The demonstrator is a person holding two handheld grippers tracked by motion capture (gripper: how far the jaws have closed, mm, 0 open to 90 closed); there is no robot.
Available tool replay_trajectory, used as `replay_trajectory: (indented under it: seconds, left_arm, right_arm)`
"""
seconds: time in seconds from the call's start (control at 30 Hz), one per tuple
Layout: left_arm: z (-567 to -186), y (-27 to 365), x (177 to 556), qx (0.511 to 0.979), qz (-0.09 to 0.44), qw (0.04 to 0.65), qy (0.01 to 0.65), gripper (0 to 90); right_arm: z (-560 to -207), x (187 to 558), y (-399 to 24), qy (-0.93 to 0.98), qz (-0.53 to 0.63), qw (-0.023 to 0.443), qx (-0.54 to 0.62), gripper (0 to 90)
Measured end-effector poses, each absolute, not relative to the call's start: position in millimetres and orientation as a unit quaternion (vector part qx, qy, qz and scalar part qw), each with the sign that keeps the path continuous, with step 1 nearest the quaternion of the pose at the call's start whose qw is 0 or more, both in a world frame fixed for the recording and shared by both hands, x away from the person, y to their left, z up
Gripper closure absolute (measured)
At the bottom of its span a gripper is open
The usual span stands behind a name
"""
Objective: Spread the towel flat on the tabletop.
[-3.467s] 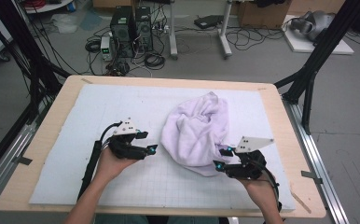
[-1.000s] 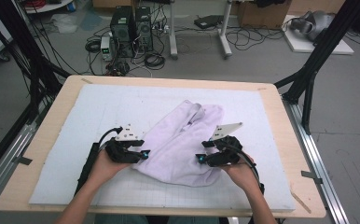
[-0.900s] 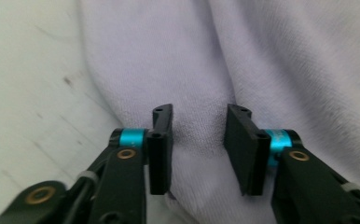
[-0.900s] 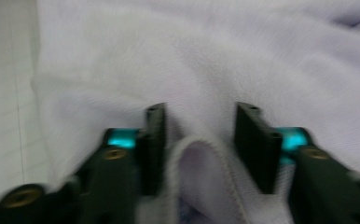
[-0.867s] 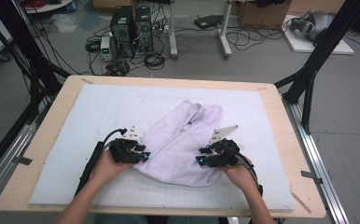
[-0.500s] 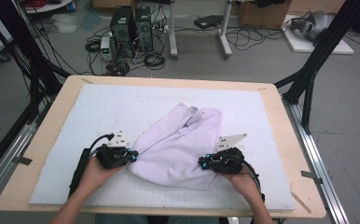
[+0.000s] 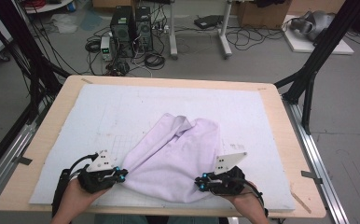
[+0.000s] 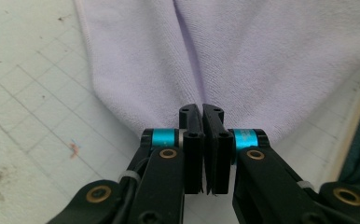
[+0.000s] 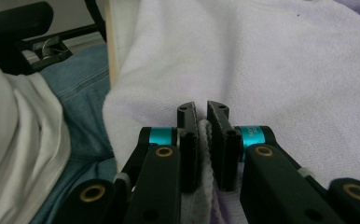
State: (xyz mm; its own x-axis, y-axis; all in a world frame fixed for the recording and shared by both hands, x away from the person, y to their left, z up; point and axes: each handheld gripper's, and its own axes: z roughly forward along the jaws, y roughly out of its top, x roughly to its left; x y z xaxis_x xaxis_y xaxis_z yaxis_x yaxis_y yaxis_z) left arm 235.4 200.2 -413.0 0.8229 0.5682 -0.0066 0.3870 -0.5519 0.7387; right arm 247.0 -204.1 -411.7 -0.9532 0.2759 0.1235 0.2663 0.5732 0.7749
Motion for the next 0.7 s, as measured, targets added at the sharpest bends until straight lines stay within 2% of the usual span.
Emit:
replay_trajectory:
  seconds: [0.03,0.07,0.1,0.13,0.17,0.2,0.27,0.33,0.37,0.4,0.43,0.53,0.6,0.63,0.67,0.7]
  left_arm:
    - [-411.5,199.8,233.7,0.873,0.117,0.388,0.27,86.3]
    - [-409.5,199.2,233.2,0.873,0.116,0.392,0.268,83.0]
    - [-407.7,198.5,234.1,0.872,0.115,0.396,0.263,83.0]
    - [-400.5,195.7,241.3,0.868,0.12,0.405,0.262,67.9]
    - [-400.5,195.7,241.3,0.868,0.12,0.405,0.262,64.0]
    - [-397.4,194.5,247.0,0.865,0.12,0.411,0.262,61.0]
    - [-392.8,191.7,261.8,0.859,0.122,0.422,0.265,59.2]
    - [-392.9,187.0,280.2,0.854,0.13,0.428,0.265,57.4]
    - [-394.0,184.5,287.4,0.854,0.13,0.426,0.269,57.3]
    - [-397.3,179.9,298.1,0.855,0.131,0.423,0.272,57.3]
    - [-405.7,172.4,310.2,0.863,0.139,0.402,0.272,55.7]
    - [-417.7,165.3,320.6,0.875,0.128,0.377,0.276,53.7]
    - [-430.0,160.5,327.0,0.889,0.109,0.345,0.282,54.4]
    - [-434.0,160.2,326.8,0.891,0.108,0.343,0.278,61.6]
    - [-434.4,162.2,324.5,0.886,0.11,0.352,0.28,85.4]
    - [-434.4,163.1,322.9,0.886,0.111,0.352,0.282,85.4]
  right_arm:
    - [-409.7,245.4,-204.4,0.886,0.437,0.004,0.154,80.0]
    - [-403.5,247.6,-207.0,0.882,0.445,0.007,0.158,71.4]
    - [-403.5,247.6,-207.0,0.882,0.445,0.007,0.158,71.4]
    - [-394.6,256.5,-211.3,0.876,0.452,0.021,0.166,65.2]
    - [-394.6,256.5,-211.3,0.876,0.452,0.021,0.166,65.2]
    - [-387.5,267.6,-215.5,0.87,0.457,0.036,0.179,61.0]
    - [-383.8,275.1,-218.7,0.868,0.459,0.039,0.186,59.6]
    - [-380.1,299.6,-225.0,0.862,0.456,0.068,0.213,55.0]
    - [-380.1,299.6,-225.0,0.862,0.456,0.068,0.213,55.0]
    - [-381.9,305.6,-225.1,0.863,0.449,0.07,0.22,53.7]
    - [-392.5,319.7,-222.8,0.875,0.416,0.066,0.238,48.7]
    - [-403.8,327.3,-220.6,0.886,0.386,0.069,0.247,47.0]
    - [-415.2,330.9,-219.2,0.891,0.367,0.062,0.259,48.4]
    - [-421.5,331.4,-218.9,0.893,0.365,0.055,0.259,52.2]
    - [-430.6,329.8,-219.4,0.887,0.375,0.048,0.264,63.2]
    - [-430.6,329.8,-219.4,0.887,0.375,0.048,0.264,63.2]
